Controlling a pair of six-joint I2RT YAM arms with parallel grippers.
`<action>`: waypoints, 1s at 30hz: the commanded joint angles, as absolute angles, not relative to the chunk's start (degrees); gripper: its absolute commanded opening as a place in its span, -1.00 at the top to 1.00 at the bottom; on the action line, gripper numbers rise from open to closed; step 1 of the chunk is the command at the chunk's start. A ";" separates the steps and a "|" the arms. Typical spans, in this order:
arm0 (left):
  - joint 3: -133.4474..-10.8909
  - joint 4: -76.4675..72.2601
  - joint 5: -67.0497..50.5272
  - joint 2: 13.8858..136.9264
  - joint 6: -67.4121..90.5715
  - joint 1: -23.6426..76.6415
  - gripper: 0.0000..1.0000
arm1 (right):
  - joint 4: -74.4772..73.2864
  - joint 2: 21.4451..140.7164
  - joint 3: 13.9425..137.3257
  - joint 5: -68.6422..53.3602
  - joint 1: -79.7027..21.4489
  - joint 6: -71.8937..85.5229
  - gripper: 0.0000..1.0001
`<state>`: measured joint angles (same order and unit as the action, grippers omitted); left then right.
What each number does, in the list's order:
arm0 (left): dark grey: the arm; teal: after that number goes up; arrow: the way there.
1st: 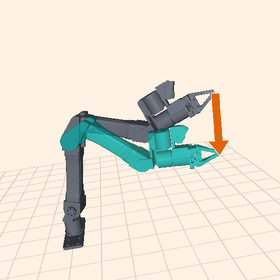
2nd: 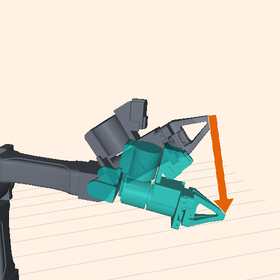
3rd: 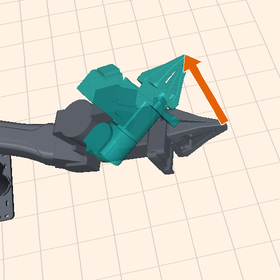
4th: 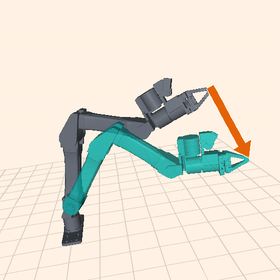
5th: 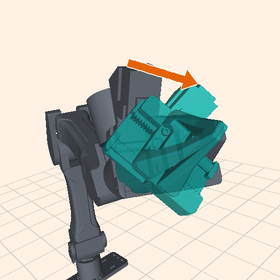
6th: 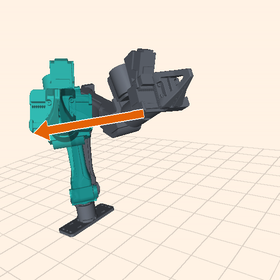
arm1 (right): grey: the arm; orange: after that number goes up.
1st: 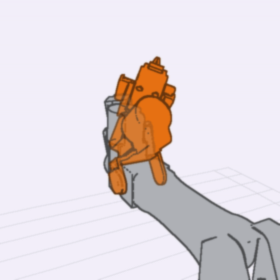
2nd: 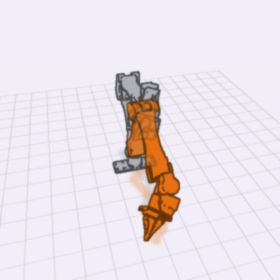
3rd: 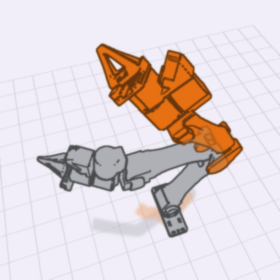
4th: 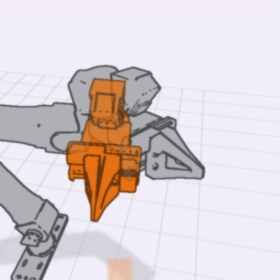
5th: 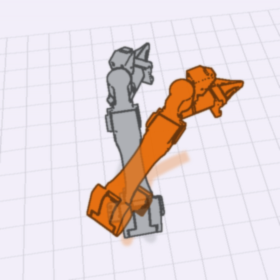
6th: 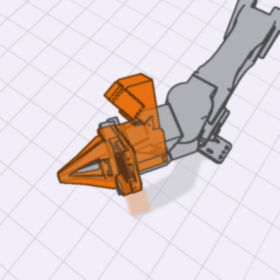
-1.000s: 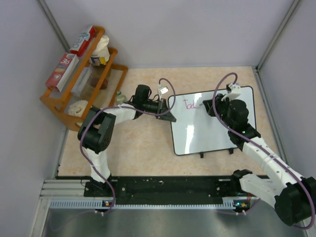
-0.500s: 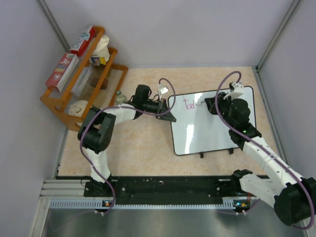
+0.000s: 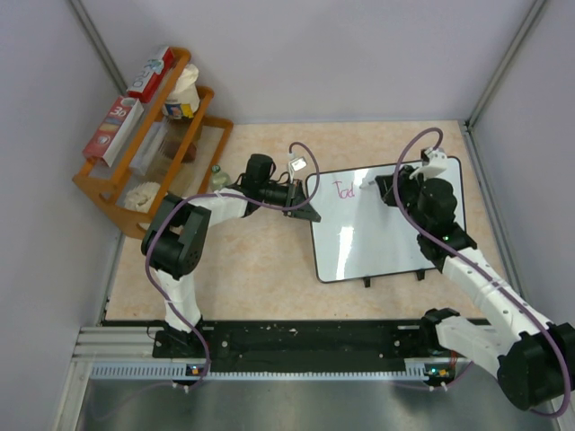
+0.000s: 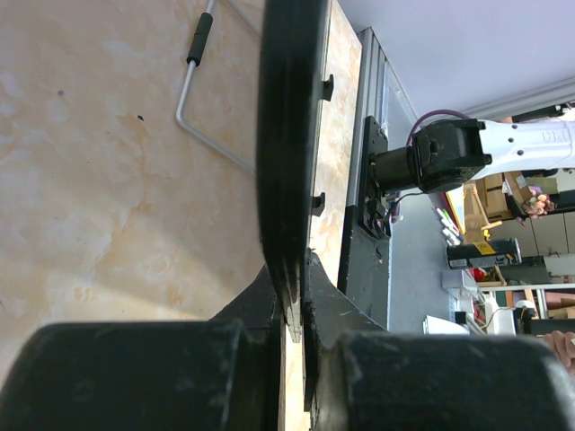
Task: Write a sentence on the whiteboard
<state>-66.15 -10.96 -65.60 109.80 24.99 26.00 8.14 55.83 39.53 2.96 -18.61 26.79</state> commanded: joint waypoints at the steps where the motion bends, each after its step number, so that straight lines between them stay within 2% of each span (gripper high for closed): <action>1: -64.95 -10.11 -65.74 110.74 22.06 27.51 1.00 | 10.72 56.95 42.36 2.82 -18.11 26.81 1.00; 16: -64.95 -10.28 -65.83 110.92 22.06 27.51 1.00 | 9.32 56.51 40.17 -1.40 -18.11 26.28 1.00; 30: -64.78 -10.55 -65.74 110.92 22.32 27.51 1.00 | 7.47 54.67 38.23 -0.27 -18.11 24.96 1.00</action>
